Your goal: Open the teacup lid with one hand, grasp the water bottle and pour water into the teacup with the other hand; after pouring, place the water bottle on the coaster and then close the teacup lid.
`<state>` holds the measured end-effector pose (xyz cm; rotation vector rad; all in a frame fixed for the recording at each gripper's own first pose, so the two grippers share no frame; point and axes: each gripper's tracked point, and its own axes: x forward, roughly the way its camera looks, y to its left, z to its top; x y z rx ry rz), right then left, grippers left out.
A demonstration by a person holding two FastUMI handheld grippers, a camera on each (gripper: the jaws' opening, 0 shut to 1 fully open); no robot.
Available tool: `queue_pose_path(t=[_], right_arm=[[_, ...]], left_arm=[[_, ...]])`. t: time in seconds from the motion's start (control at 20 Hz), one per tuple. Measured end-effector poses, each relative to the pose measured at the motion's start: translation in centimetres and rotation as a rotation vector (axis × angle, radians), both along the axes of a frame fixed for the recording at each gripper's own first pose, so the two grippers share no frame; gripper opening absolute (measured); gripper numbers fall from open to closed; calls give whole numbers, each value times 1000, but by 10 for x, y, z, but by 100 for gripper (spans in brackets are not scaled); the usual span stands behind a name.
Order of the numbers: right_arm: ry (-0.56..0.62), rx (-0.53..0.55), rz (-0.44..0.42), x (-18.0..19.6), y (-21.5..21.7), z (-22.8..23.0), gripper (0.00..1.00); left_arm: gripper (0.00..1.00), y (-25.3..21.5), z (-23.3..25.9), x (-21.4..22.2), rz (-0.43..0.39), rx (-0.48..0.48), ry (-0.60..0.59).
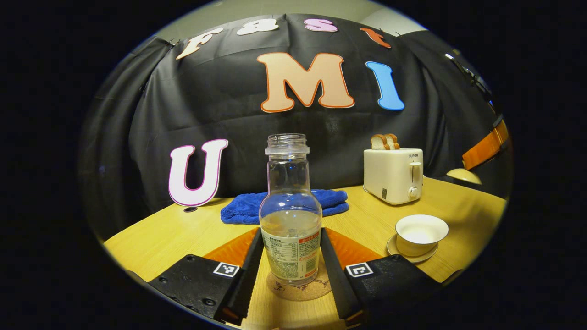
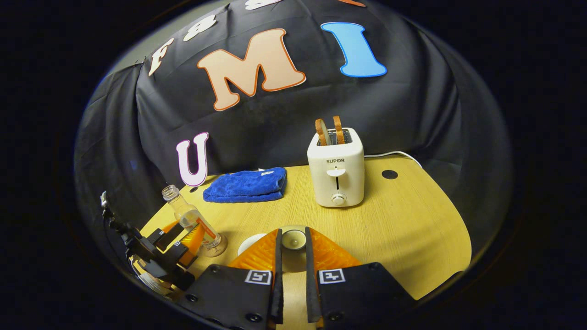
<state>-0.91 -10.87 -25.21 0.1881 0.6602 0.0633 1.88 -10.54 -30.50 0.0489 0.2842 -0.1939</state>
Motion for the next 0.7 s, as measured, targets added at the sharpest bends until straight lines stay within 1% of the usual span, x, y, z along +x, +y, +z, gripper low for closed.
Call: queue_pose_path(t=[0.05,0.15,0.25,0.3,0.35,0.4,0.5,0.55,0.65,0.7], right_arm=[[0,3,-1,0,0,0,23],[1,2,1,-1,-1,0,20],[4,-3,5,-3,-2,-1,21],[5,-5,6,-4,-2,-1,21],[6,-4,5,-4,-3,-1,20],[4,-1,5,-4,-3,-1,23],[-1,7,4,-4,-2,1,23],[-5,12,3,-4,-1,2,21],[-20,20,-4,-4,-2,5,26],[-25,24,-2,-6,-1,5,26]], left_arm=[[69,0,1,-1,3,-4,-2],[68,4,1,-2,20,0,-3],[67,4,5,-2,26,-5,-11],[67,4,5,-2,24,7,-7],[67,5,3,-3,22,31,-2],[67,5,5,-3,15,65,-6],[67,5,7,-3,-12,149,-9],[67,4,7,-3,-24,195,-14],[67,1,7,-5,-62,272,-4],[67,-2,9,-6,-84,305,-5]])
